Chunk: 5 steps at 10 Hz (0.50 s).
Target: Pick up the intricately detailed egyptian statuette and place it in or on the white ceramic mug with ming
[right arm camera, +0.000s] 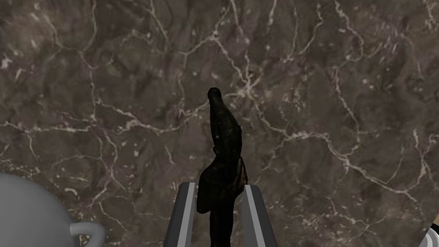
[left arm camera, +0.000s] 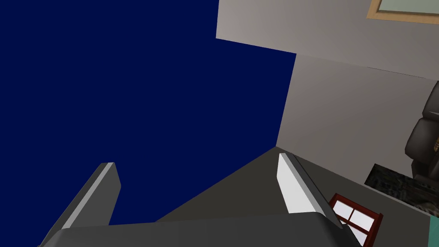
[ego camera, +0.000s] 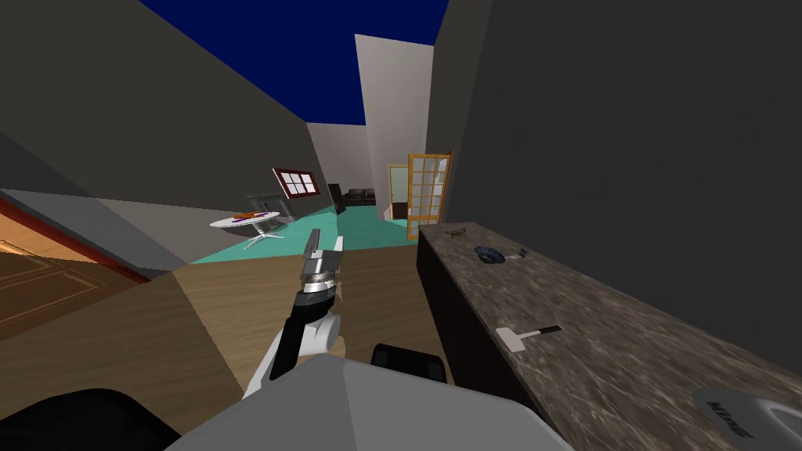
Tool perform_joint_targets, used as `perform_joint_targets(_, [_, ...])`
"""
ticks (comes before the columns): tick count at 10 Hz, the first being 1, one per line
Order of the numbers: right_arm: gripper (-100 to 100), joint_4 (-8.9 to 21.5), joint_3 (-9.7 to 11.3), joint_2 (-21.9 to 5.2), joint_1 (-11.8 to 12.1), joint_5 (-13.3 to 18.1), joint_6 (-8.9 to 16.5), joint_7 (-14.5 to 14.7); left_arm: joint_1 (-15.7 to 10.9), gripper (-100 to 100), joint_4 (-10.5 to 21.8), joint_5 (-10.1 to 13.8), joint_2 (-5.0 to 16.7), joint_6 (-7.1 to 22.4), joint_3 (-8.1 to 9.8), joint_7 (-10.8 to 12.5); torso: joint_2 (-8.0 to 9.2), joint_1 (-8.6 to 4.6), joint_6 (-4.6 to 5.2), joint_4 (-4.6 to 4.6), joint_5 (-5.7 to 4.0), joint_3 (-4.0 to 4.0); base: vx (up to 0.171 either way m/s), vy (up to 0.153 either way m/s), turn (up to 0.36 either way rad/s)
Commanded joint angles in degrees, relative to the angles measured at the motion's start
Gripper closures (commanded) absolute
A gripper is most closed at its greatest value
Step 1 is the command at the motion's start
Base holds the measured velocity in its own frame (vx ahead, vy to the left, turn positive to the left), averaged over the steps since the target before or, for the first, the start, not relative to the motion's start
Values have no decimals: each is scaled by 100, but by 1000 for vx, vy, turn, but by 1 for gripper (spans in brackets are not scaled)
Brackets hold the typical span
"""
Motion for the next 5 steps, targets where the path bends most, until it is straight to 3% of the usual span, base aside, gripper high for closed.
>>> perform_joint_targets(1, [100, 228, -125, -155, -126, -26, -181, -49, 0, 0, 0, 0, 0, 0, 0, 0, 0, 0, 0, 0, 0, 0, -88, -72, 178])
perform_joint_targets(2, [100, 308, -201, -199, -131, -43, -250, -43, -1, 0, 0, 0, 0, 0, 0, 0, 6, -7, -19, 2, 6, 3, -114, -99, 229])
perform_joint_targets(3, [100, 308, -201, -199, 39, -43, -250, -43, -1, 0, 0, 0, 0, 0, 0, 0, 11, -12, -14, 3, 1, 6, -63, -74, 125])
perform_joint_targets(5, [100, 308, -201, -199, -131, -43, -250, -43, 1, 0, 0, 0, 0, 0, 0, 0, 1, 5, 9, 0, -1, 1, -5, -20, -26])
